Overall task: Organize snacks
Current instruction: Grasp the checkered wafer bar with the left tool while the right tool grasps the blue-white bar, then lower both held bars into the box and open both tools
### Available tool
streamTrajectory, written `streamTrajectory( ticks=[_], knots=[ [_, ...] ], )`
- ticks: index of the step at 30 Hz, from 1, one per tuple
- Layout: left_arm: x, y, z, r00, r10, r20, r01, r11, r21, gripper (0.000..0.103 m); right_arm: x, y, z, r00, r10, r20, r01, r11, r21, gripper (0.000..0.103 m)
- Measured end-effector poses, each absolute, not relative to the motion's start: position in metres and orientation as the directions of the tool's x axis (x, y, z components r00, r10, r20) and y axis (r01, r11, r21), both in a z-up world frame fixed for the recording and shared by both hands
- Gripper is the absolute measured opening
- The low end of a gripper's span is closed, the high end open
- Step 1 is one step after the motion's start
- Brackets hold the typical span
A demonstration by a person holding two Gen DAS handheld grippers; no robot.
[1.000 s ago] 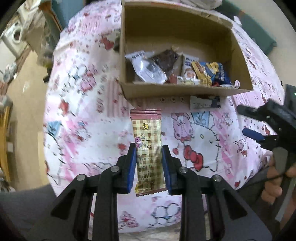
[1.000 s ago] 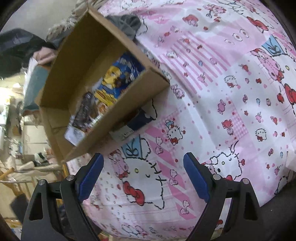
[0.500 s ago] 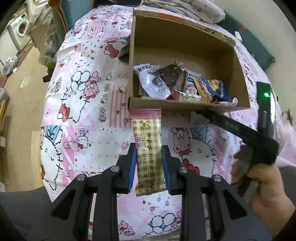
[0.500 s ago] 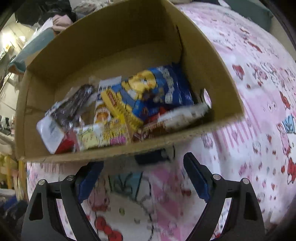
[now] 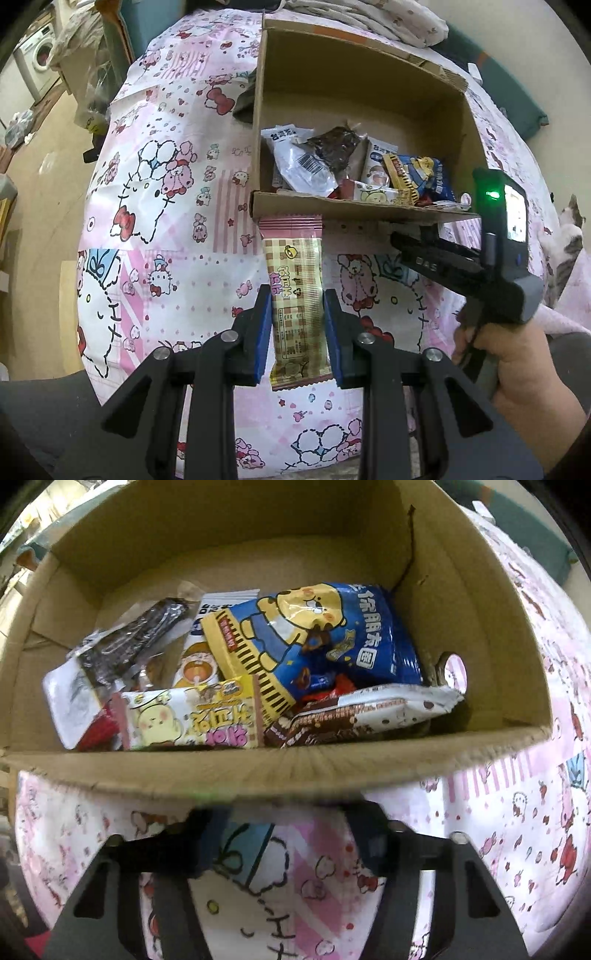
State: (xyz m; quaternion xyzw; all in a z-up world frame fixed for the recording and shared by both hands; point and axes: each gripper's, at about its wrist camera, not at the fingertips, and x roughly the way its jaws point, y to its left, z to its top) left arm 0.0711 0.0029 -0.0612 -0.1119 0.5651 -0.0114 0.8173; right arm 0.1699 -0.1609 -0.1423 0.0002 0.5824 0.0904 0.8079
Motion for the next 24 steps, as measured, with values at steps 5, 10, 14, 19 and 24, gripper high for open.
streamTrajectory(
  ticks=[5, 10, 14, 19, 24],
  knots=[
    [0.072, 0.004, -0.061, 0.369, -0.131, -0.920, -0.112, 0.976, -0.184, 0.023, 0.144, -0.179, -0.140, 0.252, 0.246, -0.936, -0.118, 0.968, 0.223, 0.051],
    [0.073, 0.008, -0.060, 0.373, -0.130, -0.919, -0.124, 0.974, -0.188, 0.023, 0.116, -0.185, -0.128, 0.222, 0.338, -0.915, -0.099, 0.941, 0.324, 0.051],
    [0.071, 0.010, -0.058, 0.378, -0.126, -0.917, -0.127, 0.974, -0.187, 0.023, 0.099, -0.182, -0.114, 0.216, 0.406, -0.888, -0.105, 0.914, 0.392, 0.051],
    [0.067, 0.014, -0.046, 0.415, -0.118, -0.902, -0.123, 0.975, -0.184, 0.023, 0.087, -0.192, -0.070, 0.255, 0.489, -0.834, -0.151, 0.872, 0.465, 0.051],
    [0.079, 0.015, -0.024, 0.456, -0.121, -0.882, -0.096, 0.978, -0.184, 0.023, 0.089, -0.208, -0.024, 0.356, 0.538, -0.764, -0.206, 0.842, 0.498, 0.051]
  ],
)
